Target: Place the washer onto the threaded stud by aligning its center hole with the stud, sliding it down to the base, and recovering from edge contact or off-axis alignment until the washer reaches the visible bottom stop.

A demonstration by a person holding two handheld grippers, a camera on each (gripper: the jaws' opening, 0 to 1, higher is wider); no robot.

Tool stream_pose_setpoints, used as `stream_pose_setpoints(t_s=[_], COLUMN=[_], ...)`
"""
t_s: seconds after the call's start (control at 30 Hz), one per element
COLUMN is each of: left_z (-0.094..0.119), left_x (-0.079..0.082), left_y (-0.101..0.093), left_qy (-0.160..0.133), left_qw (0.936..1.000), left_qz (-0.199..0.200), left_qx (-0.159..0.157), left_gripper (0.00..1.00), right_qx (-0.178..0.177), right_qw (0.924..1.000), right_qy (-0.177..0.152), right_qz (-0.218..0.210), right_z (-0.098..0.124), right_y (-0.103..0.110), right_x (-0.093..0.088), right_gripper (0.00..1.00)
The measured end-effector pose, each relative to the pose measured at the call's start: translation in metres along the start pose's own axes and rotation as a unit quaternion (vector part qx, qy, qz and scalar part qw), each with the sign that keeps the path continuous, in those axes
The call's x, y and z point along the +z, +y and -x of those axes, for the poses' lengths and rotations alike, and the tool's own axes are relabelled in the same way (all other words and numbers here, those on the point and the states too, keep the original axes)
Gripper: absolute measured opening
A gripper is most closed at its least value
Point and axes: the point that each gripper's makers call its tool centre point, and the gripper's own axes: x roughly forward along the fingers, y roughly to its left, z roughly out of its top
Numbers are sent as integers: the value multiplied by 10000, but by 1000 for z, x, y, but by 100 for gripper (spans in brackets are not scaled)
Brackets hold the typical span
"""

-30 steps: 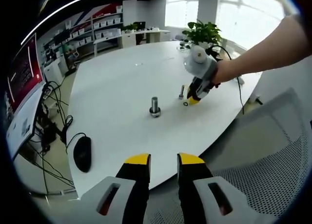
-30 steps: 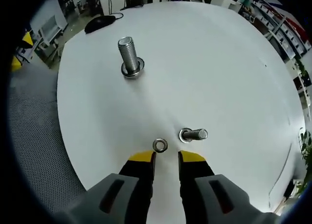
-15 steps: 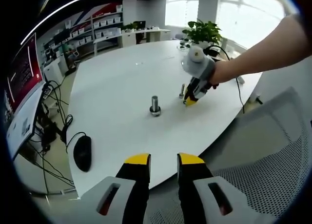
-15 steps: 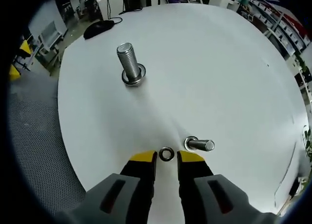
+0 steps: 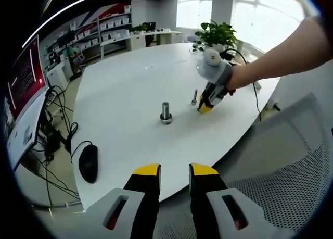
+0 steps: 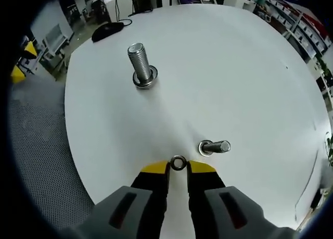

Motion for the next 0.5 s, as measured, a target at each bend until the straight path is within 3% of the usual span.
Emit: stream_pose_setpoints(t_s=[0.3, 0.4, 0.5], left_z=[0, 0, 0], left_x=[0, 0, 0], left_y=[-1, -1, -2], left_qy=[-4, -7, 4], left_qw=[10000, 10000, 10000], left_qz=[-18, -24, -31], left_qx=[-11, -11, -23], left_gripper=[19, 19, 19], right_qx=[106, 159, 195], right_qw=[9998, 9982, 9974], right_qy=[105, 341, 500], right_qz=[160, 468, 487], right_z=[2, 2, 0], right_y=[5, 7, 5], right_x=[-8, -8, -7], right_gripper=[17, 18, 18])
